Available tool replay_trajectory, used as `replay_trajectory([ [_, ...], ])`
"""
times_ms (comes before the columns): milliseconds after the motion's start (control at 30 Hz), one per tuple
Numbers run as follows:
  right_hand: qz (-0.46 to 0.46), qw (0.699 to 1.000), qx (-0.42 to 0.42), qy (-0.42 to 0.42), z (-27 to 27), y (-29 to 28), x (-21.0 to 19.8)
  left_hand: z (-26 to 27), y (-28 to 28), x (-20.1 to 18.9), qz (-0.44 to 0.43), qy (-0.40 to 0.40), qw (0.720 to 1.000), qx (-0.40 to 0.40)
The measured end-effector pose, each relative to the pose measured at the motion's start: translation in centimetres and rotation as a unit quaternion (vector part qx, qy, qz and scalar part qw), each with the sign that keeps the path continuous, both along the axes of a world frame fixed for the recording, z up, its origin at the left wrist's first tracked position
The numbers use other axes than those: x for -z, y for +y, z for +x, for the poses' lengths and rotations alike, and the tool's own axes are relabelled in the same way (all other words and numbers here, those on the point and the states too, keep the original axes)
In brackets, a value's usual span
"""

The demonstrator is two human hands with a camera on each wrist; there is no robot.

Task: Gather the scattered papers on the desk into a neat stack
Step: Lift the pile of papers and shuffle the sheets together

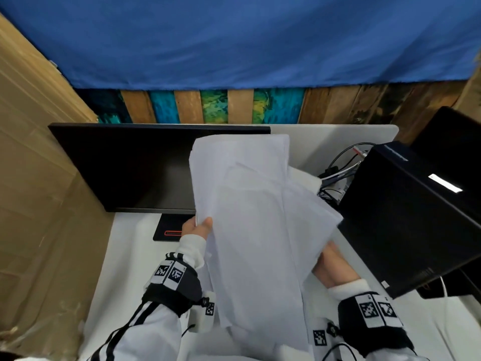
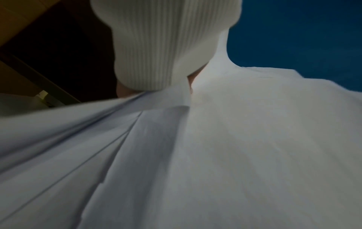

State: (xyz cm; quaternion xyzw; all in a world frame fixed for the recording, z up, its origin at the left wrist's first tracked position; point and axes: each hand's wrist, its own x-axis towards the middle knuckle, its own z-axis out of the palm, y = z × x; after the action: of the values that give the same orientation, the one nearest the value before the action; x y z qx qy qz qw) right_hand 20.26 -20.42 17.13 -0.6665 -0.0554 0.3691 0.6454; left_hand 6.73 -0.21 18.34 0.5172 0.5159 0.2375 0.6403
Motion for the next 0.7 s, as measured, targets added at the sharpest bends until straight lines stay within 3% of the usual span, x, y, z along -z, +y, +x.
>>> replay_trajectory([
  [33,0.027,0.999,0.006,-0.029,0.1,0.0,-0.3,0.0,0.2,-0.2,0.007,-0.012,1.0,-0.023],
  [100,0.105,0.994,0.008,-0.01,0.0,-0.1,-0.9,0.5,0.4,-0.8,0.014,-0.033,0.998,-0.052],
  [200,0.171,0.984,-0.029,-0.04,0.0,0.2,-2.2,1.9,-0.2,-2.5,0.046,-0.057,0.997,-0.023],
  [333,0.188,0.967,0.103,-0.137,1.9,0.6,-3.6,2.4,-0.3,-4.6,0.101,-0.102,0.988,0.057],
  [367,0.188,0.966,0.104,-0.144,2.2,0.3,-3.8,2.2,-0.1,-4.6,0.122,-0.097,0.986,0.063],
  [433,0.166,0.97,0.092,-0.152,2.3,-0.3,-2.6,1.4,0.0,-3.7,0.173,-0.05,0.979,0.091],
  [500,0.117,0.984,0.061,-0.117,1.7,-0.9,-0.6,0.5,-0.4,-2.1,0.206,0.056,0.965,0.151],
  [600,0.029,0.992,0.017,-0.125,0.9,-0.8,1.6,-0.5,-1.2,-0.5,0.162,0.191,0.939,0.236],
  [667,0.033,0.987,0.037,-0.152,0.7,0.1,1.6,-0.4,-1.7,-0.6,0.12,0.201,0.949,0.209],
  [700,0.057,0.985,0.052,-0.157,0.7,0.6,1.2,-0.2,-1.8,-0.7,0.106,0.153,0.965,0.183],
])
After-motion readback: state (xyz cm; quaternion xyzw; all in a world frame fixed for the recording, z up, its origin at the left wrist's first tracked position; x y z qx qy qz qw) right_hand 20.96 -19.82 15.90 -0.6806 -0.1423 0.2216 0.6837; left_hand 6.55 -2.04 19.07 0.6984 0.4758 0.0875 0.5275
